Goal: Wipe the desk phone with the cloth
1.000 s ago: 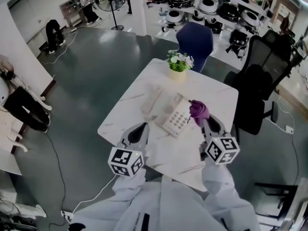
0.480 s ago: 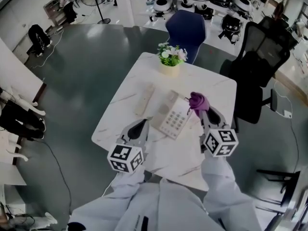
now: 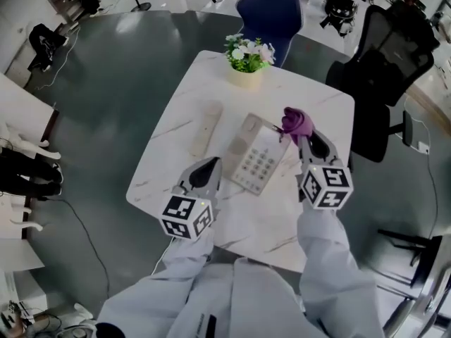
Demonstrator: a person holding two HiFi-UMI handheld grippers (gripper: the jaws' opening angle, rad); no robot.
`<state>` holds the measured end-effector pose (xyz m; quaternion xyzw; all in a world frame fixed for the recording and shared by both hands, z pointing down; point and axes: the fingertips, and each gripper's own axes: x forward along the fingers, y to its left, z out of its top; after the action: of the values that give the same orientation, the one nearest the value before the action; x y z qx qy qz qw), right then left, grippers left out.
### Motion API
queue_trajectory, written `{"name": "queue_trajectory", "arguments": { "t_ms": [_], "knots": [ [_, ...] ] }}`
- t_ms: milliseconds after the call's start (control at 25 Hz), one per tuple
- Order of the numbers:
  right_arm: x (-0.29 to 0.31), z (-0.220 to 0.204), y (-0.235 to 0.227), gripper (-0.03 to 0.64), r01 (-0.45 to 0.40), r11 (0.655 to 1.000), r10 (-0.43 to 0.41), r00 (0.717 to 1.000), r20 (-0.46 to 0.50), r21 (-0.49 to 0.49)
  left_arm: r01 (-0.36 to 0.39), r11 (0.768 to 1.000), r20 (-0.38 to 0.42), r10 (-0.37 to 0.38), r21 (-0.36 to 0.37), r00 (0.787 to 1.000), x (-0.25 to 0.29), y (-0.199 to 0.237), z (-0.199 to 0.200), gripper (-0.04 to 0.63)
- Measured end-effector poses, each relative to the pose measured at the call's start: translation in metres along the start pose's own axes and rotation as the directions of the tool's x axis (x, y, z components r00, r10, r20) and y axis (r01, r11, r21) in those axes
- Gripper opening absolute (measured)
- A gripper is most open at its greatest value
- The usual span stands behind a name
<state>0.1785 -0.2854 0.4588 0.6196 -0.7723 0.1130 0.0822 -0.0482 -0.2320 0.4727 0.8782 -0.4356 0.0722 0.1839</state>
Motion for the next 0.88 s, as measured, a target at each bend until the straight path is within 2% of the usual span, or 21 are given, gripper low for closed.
{"name": "queue_trajectory", "arguments": {
  "t_ms": [400,880],
  "knots": [
    [0.039,-0.020,0.006,0.037,-0.016,0.992,0.007,0.997,-0.074,-0.122,0.008,1.000,-0.026,-0.009,-0.024,1.000,0.025,0.010,-0.009,-0.002],
    [0.058,-0.059,0.030,0.037,-0.083,0.987,0.049,0.971,-0.233,-0.140,0.007,0.999,-0.048,-0.009,-0.048,0.999,0.035,0.015,-0.021,-0.002]
  ]
}}
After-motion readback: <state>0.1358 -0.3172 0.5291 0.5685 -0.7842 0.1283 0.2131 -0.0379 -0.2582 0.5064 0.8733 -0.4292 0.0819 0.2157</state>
